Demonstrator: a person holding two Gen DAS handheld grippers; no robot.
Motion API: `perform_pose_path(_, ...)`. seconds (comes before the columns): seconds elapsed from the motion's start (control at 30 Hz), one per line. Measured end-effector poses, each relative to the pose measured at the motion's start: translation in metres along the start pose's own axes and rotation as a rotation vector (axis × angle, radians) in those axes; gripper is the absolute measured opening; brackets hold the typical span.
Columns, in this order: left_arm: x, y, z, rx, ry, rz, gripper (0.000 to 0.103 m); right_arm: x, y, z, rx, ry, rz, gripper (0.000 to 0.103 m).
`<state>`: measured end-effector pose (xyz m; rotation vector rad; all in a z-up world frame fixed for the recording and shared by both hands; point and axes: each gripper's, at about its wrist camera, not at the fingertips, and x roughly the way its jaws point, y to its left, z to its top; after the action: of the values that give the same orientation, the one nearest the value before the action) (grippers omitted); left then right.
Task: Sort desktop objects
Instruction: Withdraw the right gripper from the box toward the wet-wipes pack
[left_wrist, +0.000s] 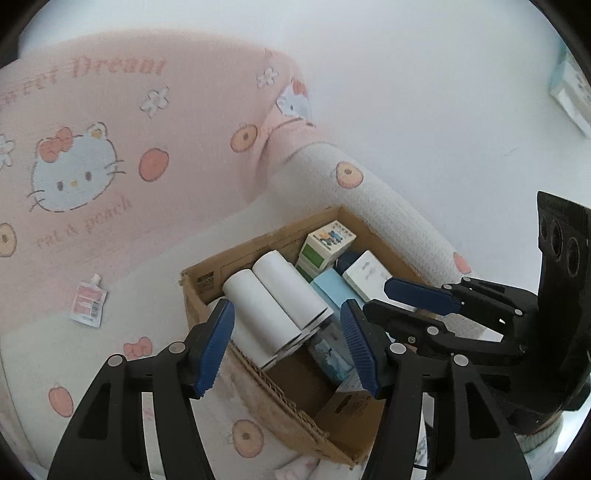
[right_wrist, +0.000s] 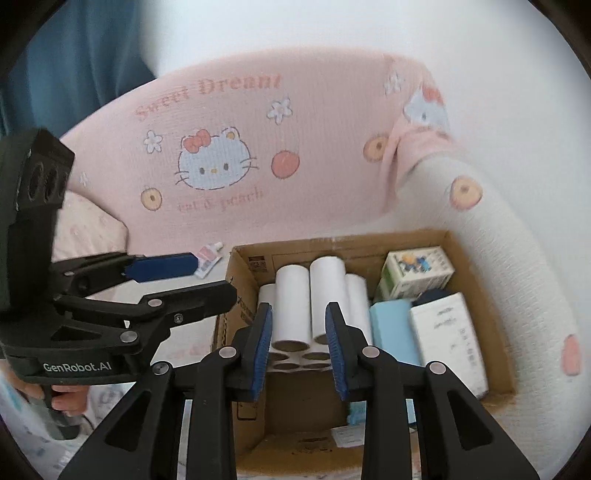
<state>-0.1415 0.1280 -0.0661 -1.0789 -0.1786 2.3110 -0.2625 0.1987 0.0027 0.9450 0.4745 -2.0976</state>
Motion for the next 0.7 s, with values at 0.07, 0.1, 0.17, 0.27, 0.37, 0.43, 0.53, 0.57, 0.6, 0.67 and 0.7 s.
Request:
perform_pose_path(0.07, -0.009, 0.0, -0.004, -0.016, -0.015, -0.007, 0.064, -0.006, 0.008, -0.001, -0.013, -0.011, -0.023, 0.026)
perform_pose_path(0.1, -0.014, 0.001, -0.006, -0.024, -0.022, -0.012, 0.064, -0.009, 0.011, -0.001, -0.009, -0.011, -0.027, 0.026)
perform_pose_path(0.17, -0.024, 0.003, -0.013, -0.037, -0.018, -0.025, 0.064, -0.014, 0.015, -0.003, 0.006, 0.004, -0.023, 0.028)
perform_pose_path(0.27, -0.031, 0.012, -0.024, -0.038, 0.016, -0.046, 0.064, -0.017, 0.025, -0.007, 0.011, 0.032, -0.02, 0.039)
perform_pose_path(0.37, -0.041, 0.028, -0.039, -0.052, 0.029, -0.023, 0.064, -0.021, 0.04, -0.015, -0.015, 0.024, -0.003, 0.044)
perform_pose_path(0.43, -0.049, 0.041, -0.049, -0.067, 0.024, -0.002, 0.064, -0.024, 0.053, -0.019, -0.041, 0.001, 0.021, 0.044)
perform_pose_path(0.53, -0.065, 0.063, -0.065, -0.104, 0.017, 0.031, 0.064, -0.028, 0.075, -0.025, -0.075, -0.035, -0.007, 0.046)
perform_pose_path(0.57, -0.071, 0.072, -0.073, -0.121, 0.017, 0.043, 0.064, -0.03, 0.082, -0.027, -0.088, -0.045, -0.01, 0.048)
perform_pose_path(0.6, -0.075, 0.079, -0.078, -0.133, 0.02, 0.051, 0.064, -0.031, 0.092, -0.029, -0.107, -0.061, -0.012, 0.051)
perform_pose_path(0.67, -0.084, 0.092, -0.09, -0.154, 0.021, 0.073, 0.064, -0.036, 0.109, -0.034, -0.136, -0.095, -0.007, 0.06)
perform_pose_path(0.7, -0.088, 0.097, -0.095, -0.161, 0.02, 0.084, 0.064, -0.039, 0.119, -0.038, -0.15, -0.123, -0.003, 0.06)
